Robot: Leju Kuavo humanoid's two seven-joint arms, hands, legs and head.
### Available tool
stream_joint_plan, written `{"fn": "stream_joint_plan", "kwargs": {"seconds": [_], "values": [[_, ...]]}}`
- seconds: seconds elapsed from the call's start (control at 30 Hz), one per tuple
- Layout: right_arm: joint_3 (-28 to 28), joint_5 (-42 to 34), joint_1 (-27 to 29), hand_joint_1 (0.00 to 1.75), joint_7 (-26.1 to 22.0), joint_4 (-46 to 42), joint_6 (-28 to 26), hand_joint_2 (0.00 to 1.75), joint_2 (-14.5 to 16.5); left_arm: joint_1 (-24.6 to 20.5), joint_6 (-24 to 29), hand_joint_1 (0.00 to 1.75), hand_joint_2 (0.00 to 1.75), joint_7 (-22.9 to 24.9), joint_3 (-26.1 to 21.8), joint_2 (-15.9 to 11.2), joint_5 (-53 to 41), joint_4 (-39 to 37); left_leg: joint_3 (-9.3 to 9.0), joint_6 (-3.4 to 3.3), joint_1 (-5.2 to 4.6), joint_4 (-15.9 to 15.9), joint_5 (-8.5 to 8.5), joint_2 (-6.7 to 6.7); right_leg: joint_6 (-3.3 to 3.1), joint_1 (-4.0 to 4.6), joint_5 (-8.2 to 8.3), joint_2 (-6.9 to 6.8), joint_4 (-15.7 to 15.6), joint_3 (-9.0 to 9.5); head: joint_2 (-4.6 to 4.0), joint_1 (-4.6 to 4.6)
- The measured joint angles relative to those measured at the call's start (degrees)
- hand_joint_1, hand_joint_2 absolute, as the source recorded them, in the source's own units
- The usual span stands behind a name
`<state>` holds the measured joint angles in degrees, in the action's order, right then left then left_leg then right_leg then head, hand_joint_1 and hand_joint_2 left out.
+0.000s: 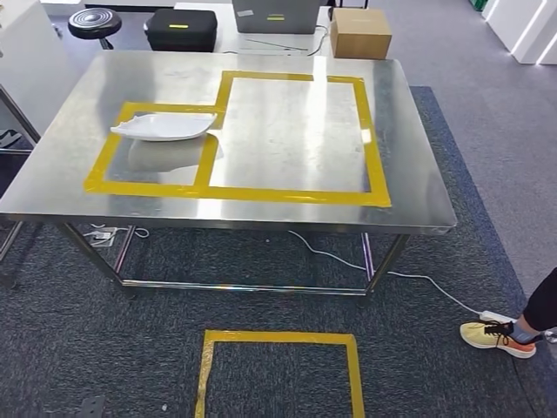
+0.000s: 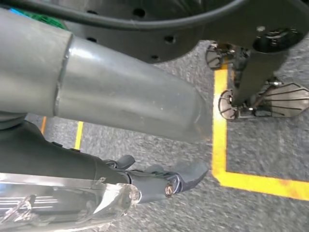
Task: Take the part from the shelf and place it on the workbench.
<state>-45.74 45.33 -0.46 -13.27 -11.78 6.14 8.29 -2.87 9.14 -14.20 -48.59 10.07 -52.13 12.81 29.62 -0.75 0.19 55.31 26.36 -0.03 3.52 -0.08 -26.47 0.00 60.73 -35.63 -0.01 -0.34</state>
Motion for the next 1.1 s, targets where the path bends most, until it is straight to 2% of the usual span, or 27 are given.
{"fn": "stream_joint_plan", "kwargs": {"seconds": [0.07,0.1,0.13,0.17,0.2,0.27,0.3,0.33,0.37,0.43,0.47,0.5,0.57,0.6,0.63,0.67,0.7,0.73,0.77,0.8,0.83,0.87,0.93,0.97,1.0,1.03,1.1], "values": [[0.0,0.0,0.0,0.00,0.0,0.0,0.0,0.00,0.0,0.0,0.0,0.00,0.00,0.0,0.0,0.0,0.0,0.0,1.18,-0.33,-0.08,0.1,-0.92,0.06,0.30,-0.02,-5.49,-0.01,7.6,-2.53,0.00,0.21],[0.0,0.0,-0.1,0.00,0.0,0.0,0.0,0.00,0.0,0.0,0.0,0.00,0.00,0.0,0.0,0.1,0.0,0.0,1.81,-0.36,-0.14,0.1,-1.38,0.09,0.33,-0.02,-7.27,-0.01,10.9,-3.28,0.00,0.23],[-0.1,0.0,-0.1,0.00,0.0,0.0,0.0,0.00,0.0,0.0,-0.1,0.00,0.00,0.0,0.0,0.1,0.0,0.0,2.39,-0.35,-0.21,0.1,-1.81,0.11,0.28,-0.01,-7.88,-0.01,12.4,-3.10,0.00,0.22],[-0.1,0.0,0.0,0.00,0.0,0.0,0.0,0.00,0.0,0.0,-0.1,0.00,0.00,0.0,0.0,0.1,0.0,0.0,2.91,-0.30,-0.25,0.1,-2.21,0.11,0.17,0.00,-7.49,-0.01,11.9,-1.95,0.00,0.23],[-0.1,0.1,-0.1,0.00,0.0,0.0,0.0,0.00,0.0,0.0,-0.1,0.00,0.00,0.0,0.0,0.1,0.0,0.0,3.39,-0.19,-0.28,0.1,-2.63,0.10,-0.04,0.03,-6.18,-0.01,9.0,0.50,0.01,0.22],[-0.2,0.2,-0.3,0.00,0.0,0.0,0.0,0.00,-0.1,0.0,-0.1,0.00,0.00,0.0,0.0,0.2,0.0,0.0,4.08,0.20,-0.35,0.2,-3.39,0.07,-0.48,0.13,-3.81,-0.01,0.2,6.72,0.00,0.23],[-0.3,0.3,-0.4,0.00,0.0,0.0,0.0,0.00,-0.1,0.0,-0.1,0.00,0.00,0.0,0.0,0.2,0.0,0.0,4.28,0.49,-0.38,0.1,-3.81,0.07,-0.68,0.23,-3.00,0.02,-3.3,8.97,-0.01,0.15],[-0.3,0.4,-0.5,0.00,0.0,0.0,0.0,0.00,-0.1,-0.1,0.0,0.00,0.00,0.0,0.0,0.2,-0.1,0.0,4.41,0.79,-0.38,0.2,-4.20,0.08,-0.82,0.35,-2.80,0.07,-5.0,9.93,-0.01,0.16],[-0.3,0.5,-0.5,0.00,0.0,0.0,0.0,0.00,-0.1,-0.1,0.0,0.00,0.00,0.0,0.0,0.2,-0.1,0.0,4.52,1.14,-0.37,0.1,-4.63,0.09,-1.00,0.49,-2.73,0.12,-5.5,9.93,-0.01,0.13],[-0.3,0.5,-0.5,0.00,0.0,0.0,0.0,0.00,-0.1,0.0,0.0,0.00,0.00,0.0,0.0,0.2,-0.1,0.0,4.86,1.86,-0.30,0.1,-5.14,-0.01,-1.77,0.45,-1.90,0.10,-5.5,8.86,0.00,0.23],[-0.3,0.5,-0.5,0.00,0.0,0.0,0.1,0.00,-0.1,0.1,0.0,0.00,0.00,0.0,0.0,0.1,-0.1,0.0,5.34,2.19,-0.33,0.7,-4.22,-0.09,-2.26,0.33,-1.33,0.06,-5.5,8.28,-0.01,0.15],[-0.3,0.6,-0.5,0.00,0.0,0.0,0.0,0.00,-0.1,0.2,0.0,0.00,0.00,0.0,0.0,0.1,-0.1,0.0,6.17,2.50,-0.33,2.5,-2.12,-0.16,-2.69,0.20,-0.61,0.03,-5.6,7.64,-0.01,0.02],[-0.4,0.6,-0.5,0.00,0.0,0.0,0.0,0.00,-0.1,0.1,0.1,0.00,0.00,0.0,0.0,0.1,-0.1,0.0,8.43,2.93,-0.26,9.2,4.00,-0.20,-3.12,0.13,0.84,0.04,-5.6,6.05,-0.01,-0.32],[-0.4,0.7,-0.5,0.00,0.0,0.0,0.0,0.00,-0.1,0.1,0.1,0.00,0.00,0.0,0.0,0.1,-0.2,0.0,9.33,3.08,-0.20,13.0,6.30,-0.19,-3.14,0.15,1.54,0.02,-5.6,5.20,0.00,-0.42],[-0.4,0.7,-0.4,0.00,0.0,0.0,0.0,0.00,-0.1,0.1,0.1,0.00,0.00,0.0,0.0,0.2,-0.2,0.0,9.56,3.17,-0.18,15.7,7.15,-0.19,-3.09,0.16,2.18,-0.01,-5.5,4.29,0.01,-0.44],[-0.4,0.8,-0.4,0.00,0.0,0.0,0.0,0.00,-0.1,0.1,0.1,0.00,0.00,0.0,0.0,0.1,-0.3,0.0,9.06,3.22,-0.17,16.8,6.77,-0.18,-3.00,0.16,2.75,-0.04,-5.3,3.41,0.00,-0.46],[-0.5,0.8,-0.4,0.00,0.0,0.0,0.0,0.00,-0.1,0.1,0.1,0.00,0.00,0.0,0.0,0.1,-0.3,0.0,7.41,3.23,-0.14,15.6,5.32,-0.18,-2.89,0.14,3.32,-0.06,-5.1,2.51,0.01,-0.47],[-0.6,0.9,-0.4,0.00,0.0,0.0,0.1,0.00,-0.1,0.0,0.1,0.00,0.00,0.0,0.0,0.1,-0.4,0.0,4.91,3.21,-0.09,12.8,3.70,-0.18,-2.75,0.11,3.84,-0.07,-4.9,1.67,0.00,-0.47],[-0.7,0.9,-0.4,0.00,0.0,0.0,0.1,0.00,-0.1,-0.1,0.1,0.00,0.00,0.0,0.0,0.1,-0.5,0.0,1.67,3.18,-0.04,8.7,2.72,-0.18,-2.55,0.16,4.30,-0.04,-4.6,0.92,-0.01,-0.49],[-0.8,1.0,-0.5,0.00,0.0,0.0,0.1,0.00,-0.1,-0.2,0.1,0.00,0.00,0.0,0.0,0.1,-0.5,0.0,-1.38,2.95,-0.01,4.3,2.47,-0.23,-2.31,0.24,4.78,-0.04,-4.3,0.23,-0.01,-0.49],[-0.8,1.0,-0.5,0.00,0.0,0.0,0.1,0.00,-0.2,-0.4,0.1,0.00,0.00,0.0,0.0,0.2,-0.6,0.0,-3.35,2.66,-0.03,1.3,2.73,-0.27,-2.06,0.35,5.28,-0.04,-4.1,-0.19,-0.01,-0.45],[-0.9,1.0,-0.5,0.00,0.0,0.0,0.1,0.00,-0.2,-0.5,0.1,0.00,0.00,0.0,0.0,0.2,-0.6,0.0,-4.38,2.27,-0.12,-0.6,3.08,-0.30,-1.77,0.41,5.82,-0.05,-4.0,-0.48,0.00,-0.48],[-1.0,1.2,-0.4,0.00,0.1,0.0,0.1,0.00,-0.2,-0.4,0.1,0.00,0.00,0.1,0.0,0.3,-0.7,0.0,-3.80,1.30,-0.23,-1.0,2.61,-0.17,-1.17,0.30,6.68,-0.01,-4.1,-0.81,0.01,-0.47],[-1.1,1.3,-0.2,0.00,0.1,0.0,0.1,0.00,-0.2,-0.3,0.1,0.00,0.00,0.1,0.0,0.3,-0.8,-0.1,-3.34,0.82,-0.22,-0.9,2.09,-0.05,-0.84,0.20,6.00,0.03,-3.6,-1.19,0.01,-0.41],[-1.2,1.4,-0.1,0.00,0.2,0.0,0.1,0.00,-0.2,-0.3,0.2,0.00,0.00,0.1,0.0,0.3,-0.8,-0.1,-2.78,0.37,-0.15,-0.9,1.49,0.07,-0.53,0.12,4.20,0.06,-2.1,-1.80,0.01,-0.22],[-1.2,1.5,0.0,0.00,0.2,0.0,0.1,0.00,-0.2,-0.2,0.2,0.00,0.00,0.1,0.0,0.3,-0.9,-0.1,-2.12,0.03,-0.07,-0.9,0.83,0.17,-0.25,0.05,1.40,0.08,0.7,-2.69,0.01,-0.05],[-1.3,1.6,-0.1,0.00,0.2,0.0,0.1,0.00,-0.2,-0.2,0.3,0.00,0.00,0.1,0.0,0.2,-1.1,-0.1,-0.54,-0.22,-0.14,-0.9,-0.48,0.20,0.12,-0.01,-4.38,0.07,8.4,-4.46,0.01,0.20]]}}
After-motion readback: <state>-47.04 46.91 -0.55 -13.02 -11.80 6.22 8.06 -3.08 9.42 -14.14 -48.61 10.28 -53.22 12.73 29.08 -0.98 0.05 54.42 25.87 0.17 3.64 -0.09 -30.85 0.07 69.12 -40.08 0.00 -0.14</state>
